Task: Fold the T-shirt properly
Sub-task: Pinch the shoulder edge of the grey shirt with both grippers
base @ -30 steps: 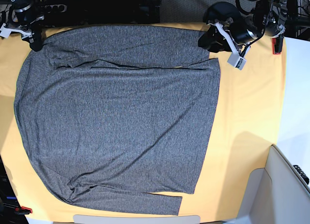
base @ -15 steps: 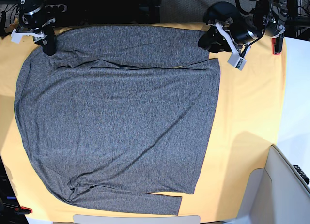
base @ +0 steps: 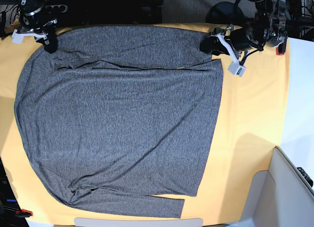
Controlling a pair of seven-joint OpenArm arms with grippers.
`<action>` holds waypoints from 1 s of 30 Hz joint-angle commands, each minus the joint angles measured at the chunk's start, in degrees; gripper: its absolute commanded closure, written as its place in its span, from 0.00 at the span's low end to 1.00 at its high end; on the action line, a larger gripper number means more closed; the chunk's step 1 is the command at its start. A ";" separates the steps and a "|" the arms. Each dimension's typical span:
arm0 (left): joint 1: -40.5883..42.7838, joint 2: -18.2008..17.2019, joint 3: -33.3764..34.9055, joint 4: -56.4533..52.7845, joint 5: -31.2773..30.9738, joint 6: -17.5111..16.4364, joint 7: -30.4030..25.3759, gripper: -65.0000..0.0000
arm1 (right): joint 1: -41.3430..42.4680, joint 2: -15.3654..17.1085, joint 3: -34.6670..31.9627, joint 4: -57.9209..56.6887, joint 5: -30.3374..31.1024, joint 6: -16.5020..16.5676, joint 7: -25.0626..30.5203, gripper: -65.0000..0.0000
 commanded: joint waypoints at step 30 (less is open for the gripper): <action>1.97 1.35 -0.27 -0.87 0.40 -2.64 3.04 0.63 | 0.02 0.34 -0.08 0.31 -0.88 -0.45 -1.62 0.95</action>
